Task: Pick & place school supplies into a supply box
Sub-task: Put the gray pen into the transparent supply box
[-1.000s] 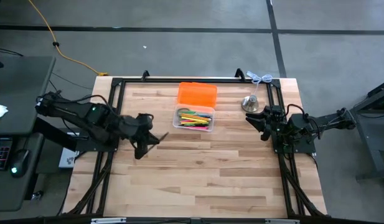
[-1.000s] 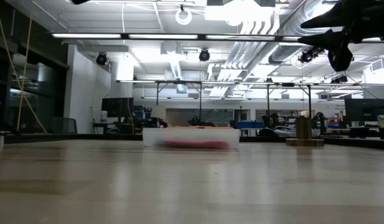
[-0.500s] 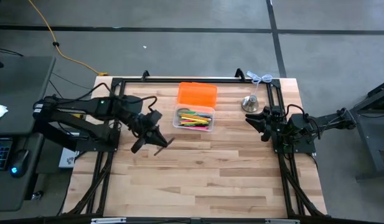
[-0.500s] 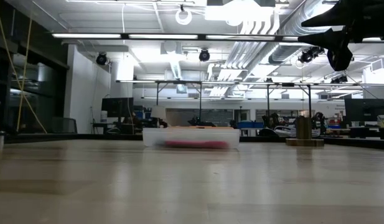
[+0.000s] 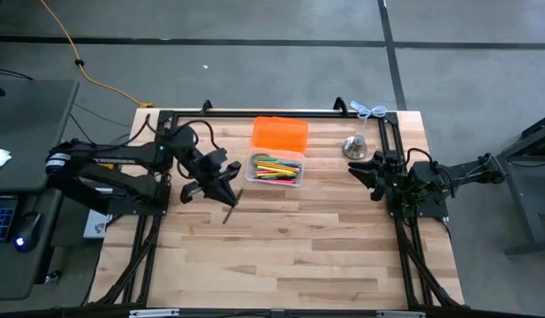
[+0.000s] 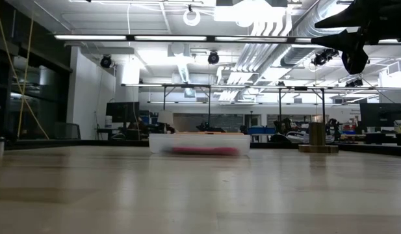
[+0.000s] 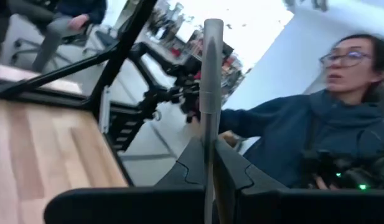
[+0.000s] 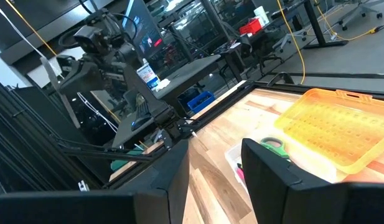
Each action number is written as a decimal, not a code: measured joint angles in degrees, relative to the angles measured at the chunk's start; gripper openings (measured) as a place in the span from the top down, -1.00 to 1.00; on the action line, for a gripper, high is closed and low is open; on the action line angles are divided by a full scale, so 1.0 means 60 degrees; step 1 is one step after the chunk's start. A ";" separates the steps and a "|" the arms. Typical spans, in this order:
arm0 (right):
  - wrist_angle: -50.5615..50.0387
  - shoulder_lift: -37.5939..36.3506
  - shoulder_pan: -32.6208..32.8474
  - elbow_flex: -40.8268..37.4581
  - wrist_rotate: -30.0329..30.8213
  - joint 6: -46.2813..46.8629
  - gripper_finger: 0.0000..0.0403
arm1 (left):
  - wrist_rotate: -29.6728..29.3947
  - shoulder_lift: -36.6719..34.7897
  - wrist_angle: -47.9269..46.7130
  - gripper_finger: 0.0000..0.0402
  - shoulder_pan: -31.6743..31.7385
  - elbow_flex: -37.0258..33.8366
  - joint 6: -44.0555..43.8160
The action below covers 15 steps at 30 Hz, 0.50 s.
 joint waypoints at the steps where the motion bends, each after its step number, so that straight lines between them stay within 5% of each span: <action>1: -0.0001 0.0000 0.0000 0.0000 0.0000 -0.0025 0.38 | 0.0103 0.0001 0.0316 0.81 0.0040 -0.0093 -0.0147; 15: -0.0005 0.0000 -0.0001 0.0001 0.0000 -0.0071 0.38 | 0.0555 0.0000 0.2566 0.81 0.0006 -0.0212 -0.1013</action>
